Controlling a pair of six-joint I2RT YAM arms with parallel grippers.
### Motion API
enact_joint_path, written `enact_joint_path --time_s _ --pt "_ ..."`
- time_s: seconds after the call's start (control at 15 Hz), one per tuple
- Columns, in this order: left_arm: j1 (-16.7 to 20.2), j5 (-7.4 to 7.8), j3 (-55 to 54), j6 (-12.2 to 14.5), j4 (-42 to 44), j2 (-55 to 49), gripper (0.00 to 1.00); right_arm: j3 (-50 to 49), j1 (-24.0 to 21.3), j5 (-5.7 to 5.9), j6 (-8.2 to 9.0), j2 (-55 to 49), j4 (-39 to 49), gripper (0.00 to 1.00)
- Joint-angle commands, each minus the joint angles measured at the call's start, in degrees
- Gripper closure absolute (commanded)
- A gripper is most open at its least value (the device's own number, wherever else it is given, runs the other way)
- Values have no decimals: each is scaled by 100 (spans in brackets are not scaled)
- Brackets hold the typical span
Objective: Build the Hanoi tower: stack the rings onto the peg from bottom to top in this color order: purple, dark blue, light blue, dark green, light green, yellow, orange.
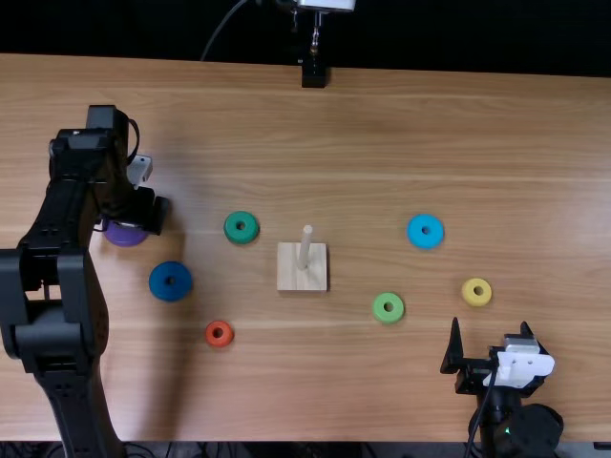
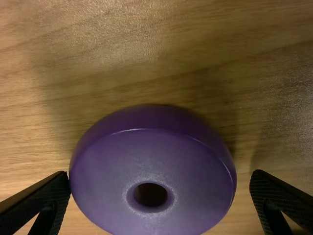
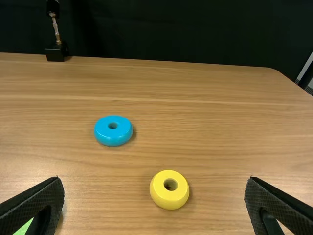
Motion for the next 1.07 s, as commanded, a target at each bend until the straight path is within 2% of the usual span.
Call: enact_joint_path --time_s 0.0,0.73,0.8,0.87,0.93,1.0 --pt "106 28 7 37 -26 217 0 -405 -1 -13 1 -71 -407 0" --pt "97 49 34 37 -152 419 0 -405 -1 -3 1 -71 -407 0" --pt "106 49 34 37 -289 419 29 -405 -1 -13 1 -71 -407 0" --pt "106 49 25 37 -310 419 73 -405 -1 -3 1 -71 -407 0" --pt "106 38 7 37 -268 401 100 -405 -1 -13 1 -71 -407 0" --pt "106 38 7 37 -236 366 100 -405 -1 -13 1 -71 -407 0"
